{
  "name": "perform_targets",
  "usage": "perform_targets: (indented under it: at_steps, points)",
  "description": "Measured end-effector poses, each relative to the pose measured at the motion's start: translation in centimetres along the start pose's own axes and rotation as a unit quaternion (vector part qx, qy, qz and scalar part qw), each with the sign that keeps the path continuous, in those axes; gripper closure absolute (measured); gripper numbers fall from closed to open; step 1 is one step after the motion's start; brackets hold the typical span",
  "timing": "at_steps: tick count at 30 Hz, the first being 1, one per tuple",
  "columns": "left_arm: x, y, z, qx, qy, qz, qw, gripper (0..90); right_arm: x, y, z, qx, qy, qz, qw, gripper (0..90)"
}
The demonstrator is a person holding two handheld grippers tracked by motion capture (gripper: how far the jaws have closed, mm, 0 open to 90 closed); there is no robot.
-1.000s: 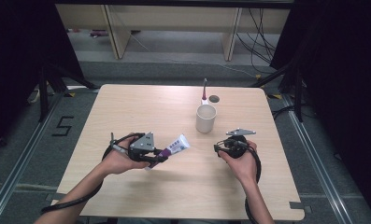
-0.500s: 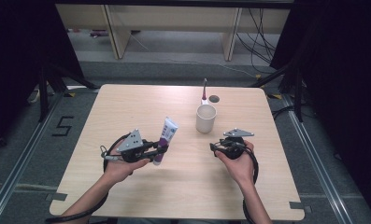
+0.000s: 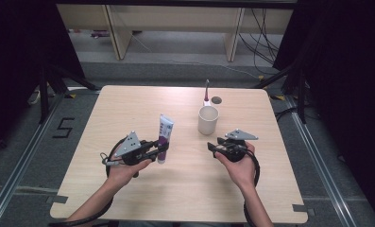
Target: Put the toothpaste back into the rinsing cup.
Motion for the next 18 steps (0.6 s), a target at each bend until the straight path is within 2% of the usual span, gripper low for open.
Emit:
perform_targets:
  at_steps: [1,2,3,4,5,8,9,11,14,15,17,18]
  points:
    - [0.0,0.0,0.1,0.0,0.002,0.0,1.0,74.7,0.1,-0.1,-0.1,0.0,0.002,-0.004,1.0,49.2]
    - [0.0,0.0,0.1,0.001,0.001,-0.001,1.0,74.7,0.2,-0.6,-0.1,0.011,0.006,0.008,0.9999,49.0]
    - [0.0,0.0,0.2,0.0,0.006,-0.001,1.0,74.7,0.4,-0.5,-0.1,0.006,0.014,0.001,0.9999,48.8]
    - [-0.1,0.0,0.2,0.001,0.003,-0.002,1.0,74.7,0.6,-0.8,-0.1,0.014,0.02,-0.001,0.9997,48.7]
    - [-0.1,0.0,0.3,0.0,0.002,-0.001,1.0,74.7,0.7,-1.1,-0.4,0.017,0.017,0.009,0.9997,48.6]
    - [-0.2,0.1,0.5,-0.002,0.001,-0.002,1.0,74.7,1.4,-1.7,-0.7,0.036,0.038,0.004,0.9986,48.0]
    - [-0.2,0.1,0.5,-0.002,0.0,-0.002,1.0,74.7,1.6,-1.9,-0.9,0.034,0.038,0.013,0.9986,47.9]
    - [-0.2,0.1,0.6,-0.003,-0.001,0.0,1.0,74.7,1.9,-2.1,-1.0,0.032,0.049,-0.001,0.9983,47.8]
    - [-0.3,0.1,0.8,-0.002,-0.003,0.0,1.0,74.7,2.6,-2.8,-1.5,0.039,0.065,0.003,0.9971,47.6]
    - [-0.3,0.1,0.9,-0.002,-0.004,0.0,1.0,74.7,2.7,-3.1,-1.7,0.05,0.065,0.006,0.9966,47.4]
    - [-0.4,0.1,1.1,-0.003,-0.005,0.002,1.0,74.7,3.2,-3.6,-1.9,0.061,0.076,-0.006,0.9952,46.9]
    - [-0.4,0.1,1.2,-0.004,-0.006,0.001,1.0,74.7,3.3,-4.1,-2.1,0.07,0.078,0.001,0.9944,46.7]
Point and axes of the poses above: each handheld gripper's, and its own axes: z roughly forward along the jaws, x roughly out of its top, y roughly to its right, the point moved 9 cm from there along z, roughly forward along the jaws, and after that the axes turned 9 degrees about -x, right-handed, at the moved point
